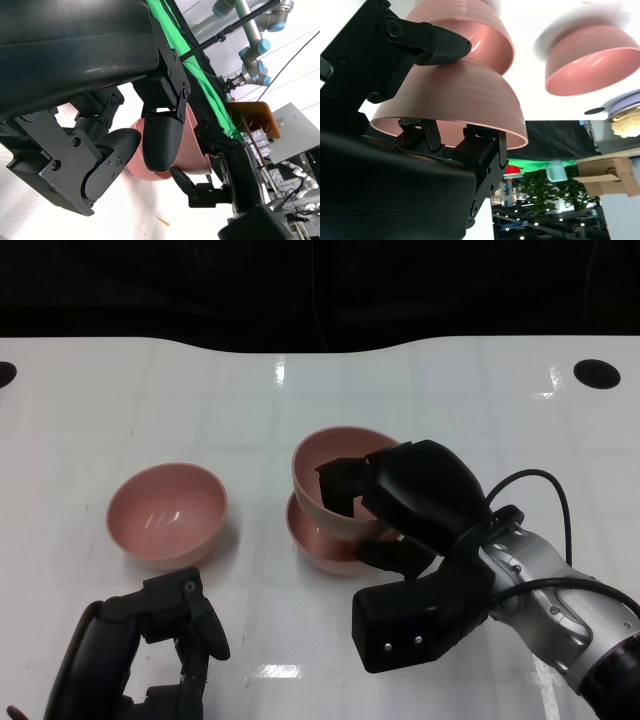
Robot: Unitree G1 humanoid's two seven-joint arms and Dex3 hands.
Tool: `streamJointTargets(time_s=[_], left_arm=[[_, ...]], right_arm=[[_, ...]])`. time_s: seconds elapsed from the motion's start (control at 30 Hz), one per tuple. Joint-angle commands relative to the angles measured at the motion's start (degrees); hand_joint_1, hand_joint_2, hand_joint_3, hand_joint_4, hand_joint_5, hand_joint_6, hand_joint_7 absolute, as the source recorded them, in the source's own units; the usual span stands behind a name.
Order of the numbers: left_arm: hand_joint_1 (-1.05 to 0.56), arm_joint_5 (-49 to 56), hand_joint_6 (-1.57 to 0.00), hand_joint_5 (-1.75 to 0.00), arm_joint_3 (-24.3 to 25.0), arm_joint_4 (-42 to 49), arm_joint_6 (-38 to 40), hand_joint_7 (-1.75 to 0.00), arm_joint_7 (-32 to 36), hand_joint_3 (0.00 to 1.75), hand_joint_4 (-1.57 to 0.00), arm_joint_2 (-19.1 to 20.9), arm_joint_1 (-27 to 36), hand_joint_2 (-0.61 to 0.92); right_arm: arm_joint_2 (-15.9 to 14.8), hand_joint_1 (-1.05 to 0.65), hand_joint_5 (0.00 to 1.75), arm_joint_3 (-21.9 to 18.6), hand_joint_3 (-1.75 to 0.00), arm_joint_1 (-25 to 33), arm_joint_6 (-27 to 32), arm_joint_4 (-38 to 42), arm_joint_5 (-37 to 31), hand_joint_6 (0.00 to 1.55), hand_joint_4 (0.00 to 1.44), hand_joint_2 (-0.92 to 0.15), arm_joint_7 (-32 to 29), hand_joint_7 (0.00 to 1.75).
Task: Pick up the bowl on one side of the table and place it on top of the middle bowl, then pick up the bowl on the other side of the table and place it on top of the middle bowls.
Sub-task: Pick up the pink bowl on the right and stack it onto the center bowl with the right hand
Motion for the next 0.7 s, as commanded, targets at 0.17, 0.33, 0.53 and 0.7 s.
streamJointTargets(time_s=[0.17,0.33,0.53,0.7], left_arm=[[-0.05,0.8,-0.89,-1.69,0.1,0.1,-0.5,-1.48,1.0,1.56,-0.91,0.2,0.1,0.28],[-0.05,0.3,-0.89,-1.69,0.0,0.0,-0.2,-1.48,0.6,1.56,-0.91,0.1,0.1,0.28],[-0.05,0.8,-0.89,-1.69,0.1,0.1,-0.5,-1.47,0.9,1.56,-0.91,0.0,0.1,0.27],[-0.05,1.1,-0.89,-1.69,0.2,0.3,-0.9,-1.47,1.0,1.56,-0.91,0.2,0.0,0.27]], right_arm=[[0.4,-0.40,1.00,1.9,-0.31,-2.1,1.6,3.0,-0.9,0.92,0.77,-0.80,1.9,0.28],[0.1,-0.54,0.62,2.7,-0.17,-2.0,4.0,1.2,-1.3,0.75,0.54,-0.92,6.8,0.01],[-0.4,-0.65,0.52,2.7,-0.24,-0.7,4.7,-1.2,-0.6,0.60,0.37,-0.92,9.4,0.00],[-0.7,-0.69,0.47,2.9,-0.28,0.0,4.9,-2.4,-0.8,0.52,0.29,-0.92,10.1,0.00]])
